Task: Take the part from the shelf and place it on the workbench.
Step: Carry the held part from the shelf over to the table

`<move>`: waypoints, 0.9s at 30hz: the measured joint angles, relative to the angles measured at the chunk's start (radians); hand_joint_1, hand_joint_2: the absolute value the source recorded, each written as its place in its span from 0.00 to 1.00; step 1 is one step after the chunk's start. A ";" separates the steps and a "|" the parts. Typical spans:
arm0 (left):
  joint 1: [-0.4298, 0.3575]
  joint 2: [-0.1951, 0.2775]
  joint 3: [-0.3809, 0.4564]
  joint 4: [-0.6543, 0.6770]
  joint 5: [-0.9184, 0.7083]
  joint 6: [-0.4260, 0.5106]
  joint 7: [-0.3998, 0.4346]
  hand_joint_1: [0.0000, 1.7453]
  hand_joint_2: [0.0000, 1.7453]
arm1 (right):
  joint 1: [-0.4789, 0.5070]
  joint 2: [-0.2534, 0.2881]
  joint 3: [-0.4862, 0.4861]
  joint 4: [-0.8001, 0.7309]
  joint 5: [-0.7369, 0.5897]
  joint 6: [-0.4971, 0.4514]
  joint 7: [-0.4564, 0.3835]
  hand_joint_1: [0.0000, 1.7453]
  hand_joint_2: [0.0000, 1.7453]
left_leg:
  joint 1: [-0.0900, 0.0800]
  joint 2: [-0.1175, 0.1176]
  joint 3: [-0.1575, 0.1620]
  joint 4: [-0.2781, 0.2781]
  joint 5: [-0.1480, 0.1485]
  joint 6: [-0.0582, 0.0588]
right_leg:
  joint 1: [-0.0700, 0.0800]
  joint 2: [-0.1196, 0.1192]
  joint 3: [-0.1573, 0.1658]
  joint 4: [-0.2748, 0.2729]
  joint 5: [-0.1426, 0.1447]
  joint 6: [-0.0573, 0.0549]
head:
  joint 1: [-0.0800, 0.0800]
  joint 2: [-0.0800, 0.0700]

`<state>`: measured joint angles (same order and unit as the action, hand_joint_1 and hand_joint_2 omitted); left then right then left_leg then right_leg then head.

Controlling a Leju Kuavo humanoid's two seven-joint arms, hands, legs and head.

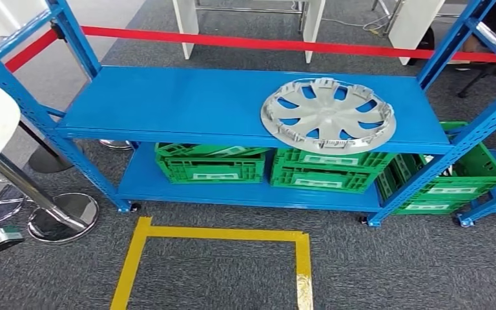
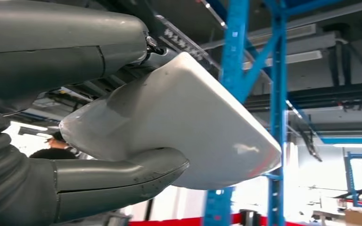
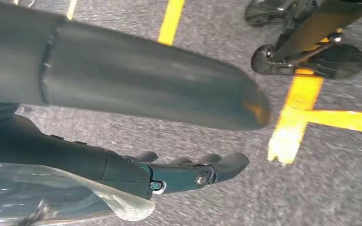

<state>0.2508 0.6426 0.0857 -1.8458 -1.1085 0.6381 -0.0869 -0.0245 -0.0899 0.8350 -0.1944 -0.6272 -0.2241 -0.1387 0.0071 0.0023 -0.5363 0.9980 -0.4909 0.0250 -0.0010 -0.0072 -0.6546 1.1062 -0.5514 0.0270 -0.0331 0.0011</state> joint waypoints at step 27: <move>0.018 0.001 0.031 -0.015 -0.004 0.012 -0.028 1.00 1.00 | -0.005 0.001 0.008 -0.027 0.004 -0.001 0.010 0.00 0.00 | 0.006 -0.005 0.062 -0.002 -0.051 -0.034 | 0.007 -0.011 0.043 -0.093 0.113 -0.016 | -0.002 0.000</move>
<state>0.2689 0.6434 0.1164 -1.8612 -1.1124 0.6506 -0.1144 -0.0298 -0.0887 0.8434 -0.2210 -0.6229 -0.2252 -0.1285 0.0134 -0.0028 -0.4747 0.9959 -0.5416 -0.0092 0.0063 -0.0178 -0.6117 1.0136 -0.4384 0.0105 -0.0352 0.0011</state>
